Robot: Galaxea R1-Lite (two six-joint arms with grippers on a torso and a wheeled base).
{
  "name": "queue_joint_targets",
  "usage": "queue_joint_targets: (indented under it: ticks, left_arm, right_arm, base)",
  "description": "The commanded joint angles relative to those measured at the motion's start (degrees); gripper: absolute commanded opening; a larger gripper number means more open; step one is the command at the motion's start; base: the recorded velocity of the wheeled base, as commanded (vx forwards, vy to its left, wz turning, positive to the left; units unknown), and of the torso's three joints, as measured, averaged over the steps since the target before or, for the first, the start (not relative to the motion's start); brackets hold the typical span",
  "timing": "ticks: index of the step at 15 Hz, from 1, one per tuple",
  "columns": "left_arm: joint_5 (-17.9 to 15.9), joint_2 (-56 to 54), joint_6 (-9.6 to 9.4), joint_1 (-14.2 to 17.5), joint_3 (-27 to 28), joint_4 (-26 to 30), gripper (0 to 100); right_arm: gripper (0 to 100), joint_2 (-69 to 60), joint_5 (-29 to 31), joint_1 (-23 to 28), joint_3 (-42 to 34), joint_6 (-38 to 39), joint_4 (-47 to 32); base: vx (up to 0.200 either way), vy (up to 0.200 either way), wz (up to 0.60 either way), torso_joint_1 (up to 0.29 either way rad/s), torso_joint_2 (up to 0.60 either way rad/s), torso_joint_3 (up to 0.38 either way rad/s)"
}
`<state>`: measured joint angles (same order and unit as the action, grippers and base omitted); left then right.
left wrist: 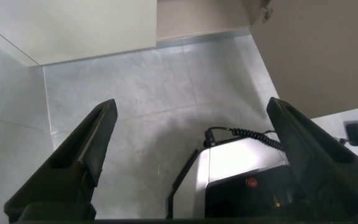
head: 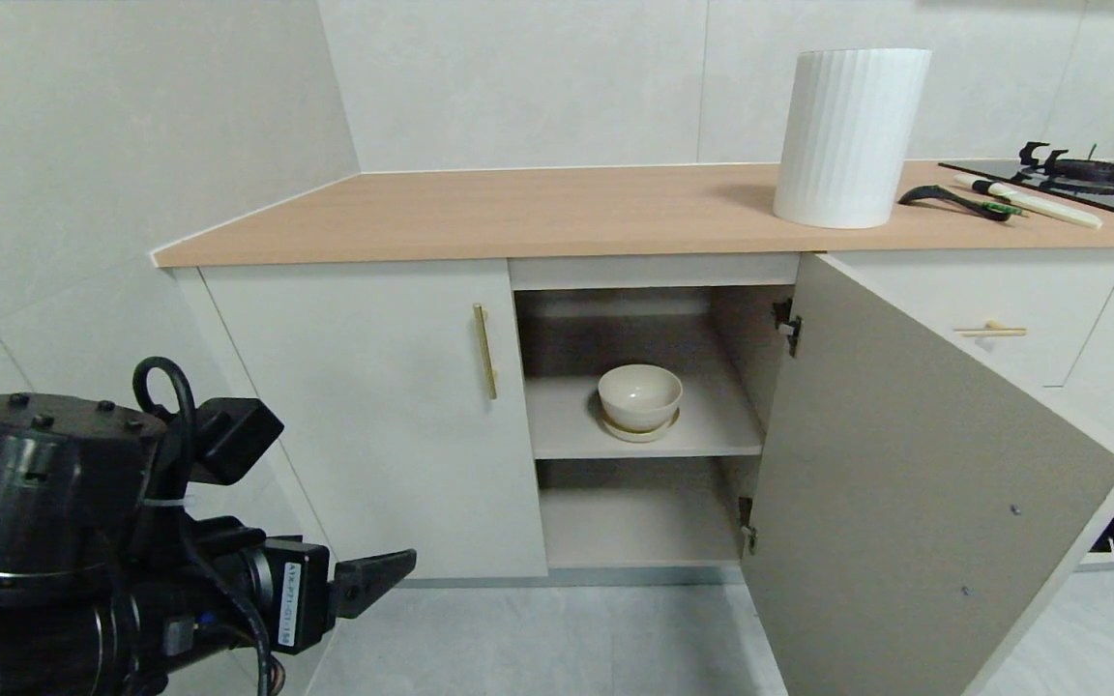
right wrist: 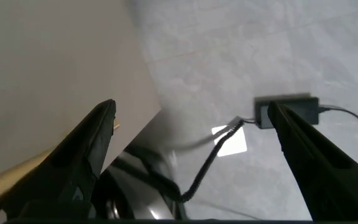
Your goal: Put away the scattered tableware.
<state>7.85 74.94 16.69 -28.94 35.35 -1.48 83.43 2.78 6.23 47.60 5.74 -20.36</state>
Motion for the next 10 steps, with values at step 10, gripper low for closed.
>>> queue_joint_targets:
  ticks: [10]
  left_arm:
    - [0.1, -0.1, -0.08, -0.2, 0.1, -0.1, 100]
  right_arm:
    - [100, 0.0, -1.2, -16.3, -6.5, 10.3, 12.4]
  base:
    - [0.0, 0.0, 0.0, 0.0, 0.0, 0.0]
